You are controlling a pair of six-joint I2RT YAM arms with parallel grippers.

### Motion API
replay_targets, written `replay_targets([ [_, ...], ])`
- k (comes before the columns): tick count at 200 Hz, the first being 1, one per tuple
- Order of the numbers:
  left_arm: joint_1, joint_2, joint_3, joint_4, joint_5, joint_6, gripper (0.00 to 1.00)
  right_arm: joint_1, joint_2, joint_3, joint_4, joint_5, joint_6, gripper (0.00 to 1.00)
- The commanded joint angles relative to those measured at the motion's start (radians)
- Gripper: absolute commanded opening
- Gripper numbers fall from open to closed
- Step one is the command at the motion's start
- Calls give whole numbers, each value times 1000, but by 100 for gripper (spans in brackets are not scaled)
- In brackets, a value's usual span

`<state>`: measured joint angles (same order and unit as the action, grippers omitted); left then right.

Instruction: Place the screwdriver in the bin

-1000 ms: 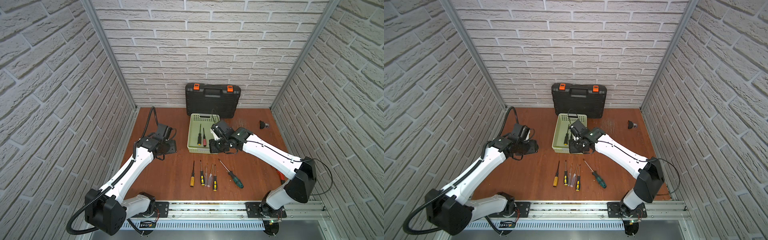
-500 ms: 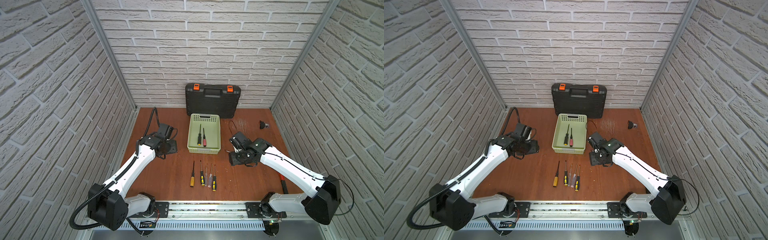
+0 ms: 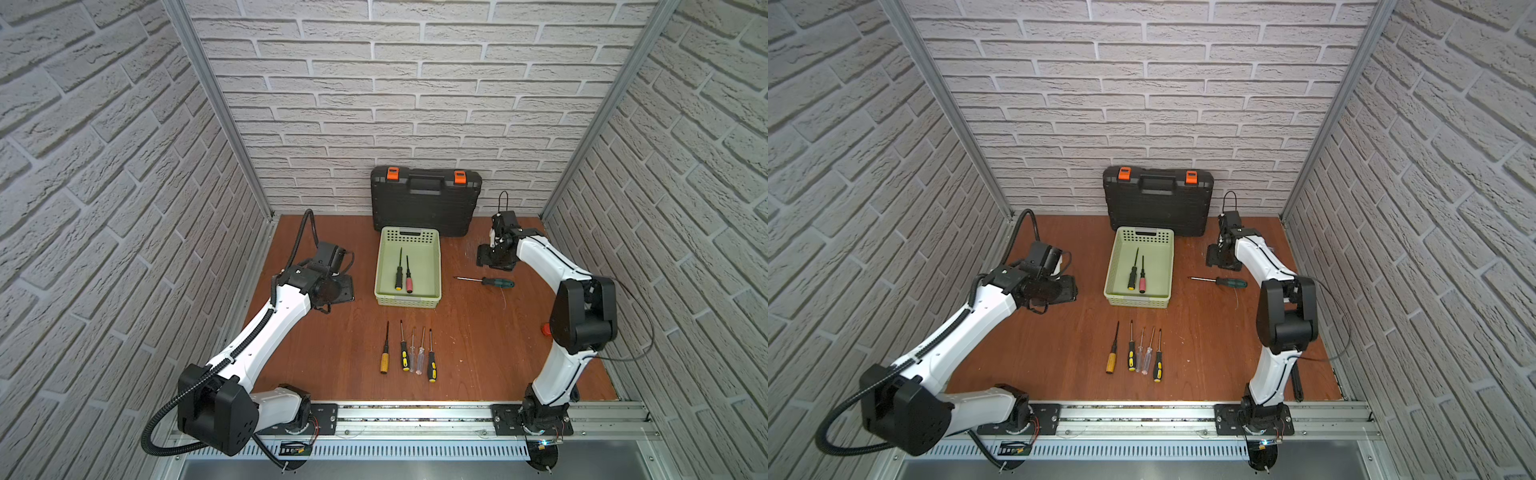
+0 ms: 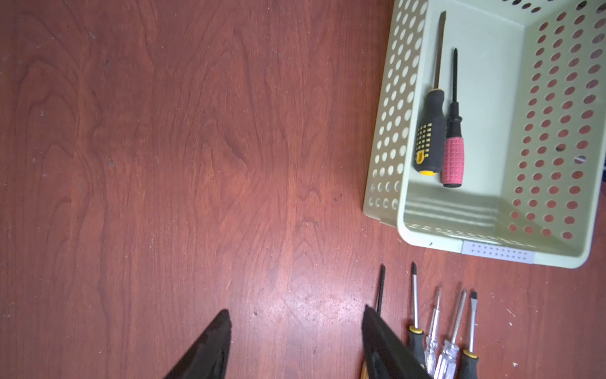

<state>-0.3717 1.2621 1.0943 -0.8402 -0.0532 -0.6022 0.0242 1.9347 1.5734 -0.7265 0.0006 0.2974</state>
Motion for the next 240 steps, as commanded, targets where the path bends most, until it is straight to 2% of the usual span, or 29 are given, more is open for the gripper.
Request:
replay_targets([
  [1,17,13,24,-25,-15,17,64,-42,129,151,29,-96,-21,68],
  [14,21,10,21,-32,-19,16,64,-72,241,267,-16,-153,-28,66],
  [35,29,-9,19,-50,-34,13,64,-84,330,368,-57,-140,-67,66],
  [55,37,-36,17,-64,-55,9,64,-87,359,400,-67,-160,-92,66],
  [91,45,-54,8,-64,-55,1,64,-89,374,376,-82,-178,-61,64],
  [124,45,-75,4,-69,-60,7,64,-89,306,259,-23,-181,-40,63],
  [179,47,-84,-26,-40,-34,5,64,-88,184,127,-25,-163,-32,63],
  [226,48,-108,-74,-6,-5,7,64,-89,15,2,-43,-162,-82,67],
  [240,48,-110,-81,3,7,5,64,-91,-16,-36,-51,-210,-118,69],
])
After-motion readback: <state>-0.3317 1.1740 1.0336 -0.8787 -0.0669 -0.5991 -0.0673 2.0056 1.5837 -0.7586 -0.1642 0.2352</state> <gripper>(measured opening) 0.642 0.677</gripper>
